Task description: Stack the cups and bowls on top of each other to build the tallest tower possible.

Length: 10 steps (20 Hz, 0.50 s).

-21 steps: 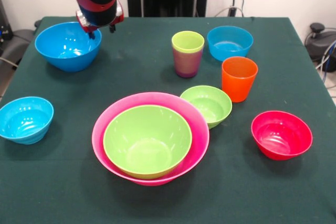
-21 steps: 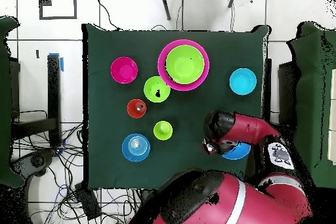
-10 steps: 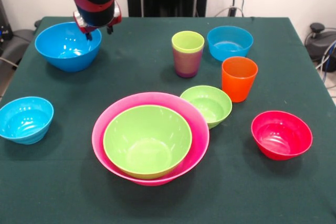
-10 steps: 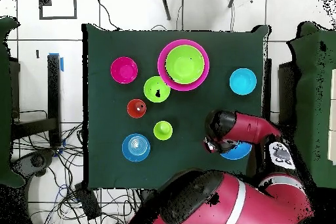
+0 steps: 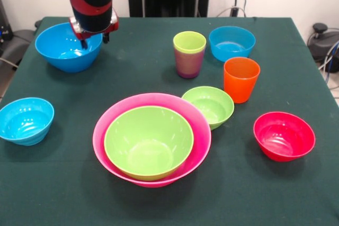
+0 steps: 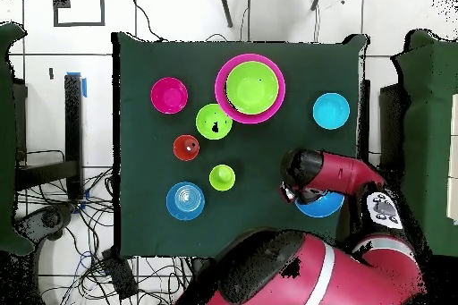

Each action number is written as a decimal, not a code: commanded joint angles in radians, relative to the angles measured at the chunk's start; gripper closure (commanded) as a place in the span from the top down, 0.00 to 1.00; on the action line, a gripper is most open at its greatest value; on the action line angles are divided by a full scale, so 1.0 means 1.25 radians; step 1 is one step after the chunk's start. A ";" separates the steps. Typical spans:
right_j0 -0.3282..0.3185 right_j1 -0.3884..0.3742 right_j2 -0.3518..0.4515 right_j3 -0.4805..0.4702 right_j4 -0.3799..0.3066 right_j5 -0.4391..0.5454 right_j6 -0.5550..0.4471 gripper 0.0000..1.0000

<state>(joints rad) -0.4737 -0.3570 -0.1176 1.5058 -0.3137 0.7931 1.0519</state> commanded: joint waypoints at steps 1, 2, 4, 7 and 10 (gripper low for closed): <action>0.029 0.039 0.045 -0.062 -0.043 -0.069 0.087 1.00; 0.032 0.041 0.042 -0.066 -0.043 -0.065 0.089 1.00; 0.035 0.044 0.040 -0.071 -0.042 -0.062 0.090 1.00; 0.036 0.050 0.036 -0.075 -0.039 -0.054 0.090 1.00; 0.038 0.050 0.033 -0.075 -0.036 -0.055 0.090 1.00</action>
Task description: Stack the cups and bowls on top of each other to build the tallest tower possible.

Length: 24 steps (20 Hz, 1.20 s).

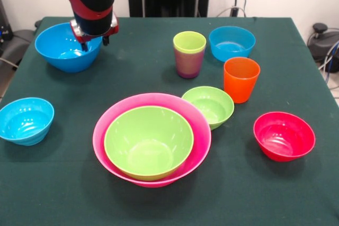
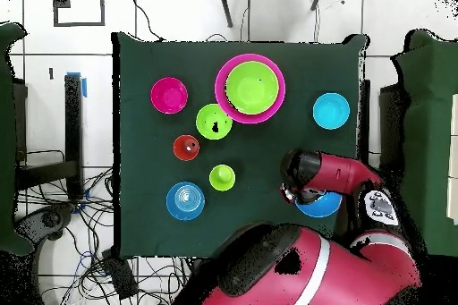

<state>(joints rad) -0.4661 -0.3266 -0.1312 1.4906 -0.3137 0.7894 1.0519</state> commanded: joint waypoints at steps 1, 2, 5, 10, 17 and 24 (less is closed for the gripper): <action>0.032 0.026 0.043 -0.063 -0.035 -0.052 0.091 1.00; 0.033 0.027 0.041 -0.064 -0.034 -0.054 0.093 1.00; 0.033 0.029 0.041 -0.066 -0.032 -0.054 0.090 1.00; 0.027 0.040 0.046 -0.071 -0.034 -0.070 0.085 1.00; 0.024 0.048 0.047 -0.074 -0.037 -0.093 0.088 1.00; 0.021 0.057 0.046 -0.078 -0.037 -0.109 0.094 1.00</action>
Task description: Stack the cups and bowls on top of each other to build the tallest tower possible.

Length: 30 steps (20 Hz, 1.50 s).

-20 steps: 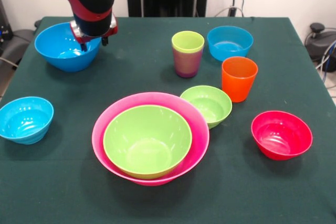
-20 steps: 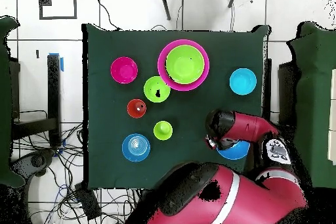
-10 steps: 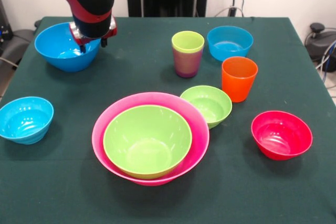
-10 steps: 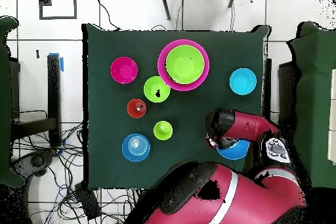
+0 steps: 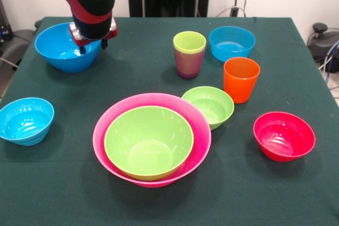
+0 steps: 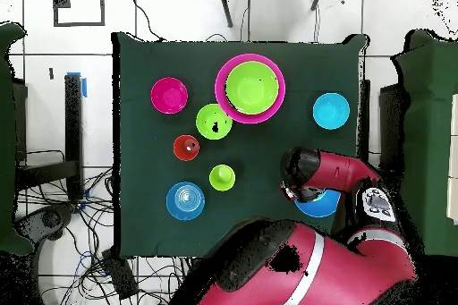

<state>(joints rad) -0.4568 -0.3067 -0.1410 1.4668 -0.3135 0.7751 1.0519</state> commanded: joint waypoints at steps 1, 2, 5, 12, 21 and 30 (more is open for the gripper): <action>0.013 0.043 0.054 -0.061 -0.037 -0.100 0.092 1.00; 0.011 0.044 0.055 -0.061 -0.036 -0.101 0.089 1.00; 0.011 0.050 0.054 -0.068 -0.034 -0.103 0.086 1.00; 0.010 0.050 0.054 -0.063 -0.035 -0.115 0.085 1.00; 0.017 0.048 0.048 -0.066 -0.032 -0.109 0.092 1.00; 0.021 0.037 0.049 -0.052 -0.024 -0.096 0.096 1.00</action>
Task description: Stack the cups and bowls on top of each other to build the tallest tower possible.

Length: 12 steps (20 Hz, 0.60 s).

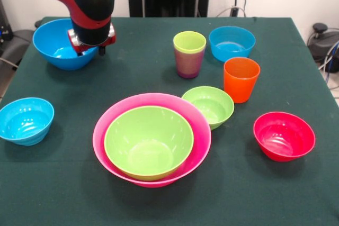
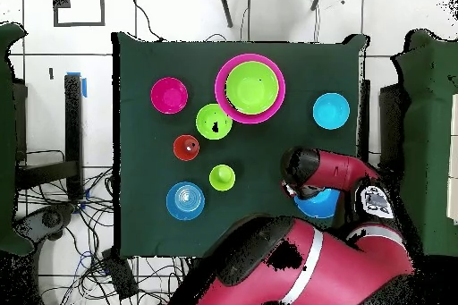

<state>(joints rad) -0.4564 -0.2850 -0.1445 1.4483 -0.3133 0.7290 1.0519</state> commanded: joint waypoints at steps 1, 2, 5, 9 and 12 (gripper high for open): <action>0.021 0.019 0.051 -0.038 -0.024 -0.058 0.096 1.00; 0.021 0.019 0.051 -0.039 -0.023 -0.055 0.095 1.00; 0.023 0.018 0.051 -0.041 -0.022 -0.048 0.094 1.00; 0.022 0.017 0.054 -0.039 -0.023 -0.050 0.090 1.00; 0.026 0.019 0.050 -0.046 -0.024 -0.037 0.087 0.00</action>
<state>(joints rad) -0.4505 -0.2943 -0.1508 1.4472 -0.3134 0.7317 1.0529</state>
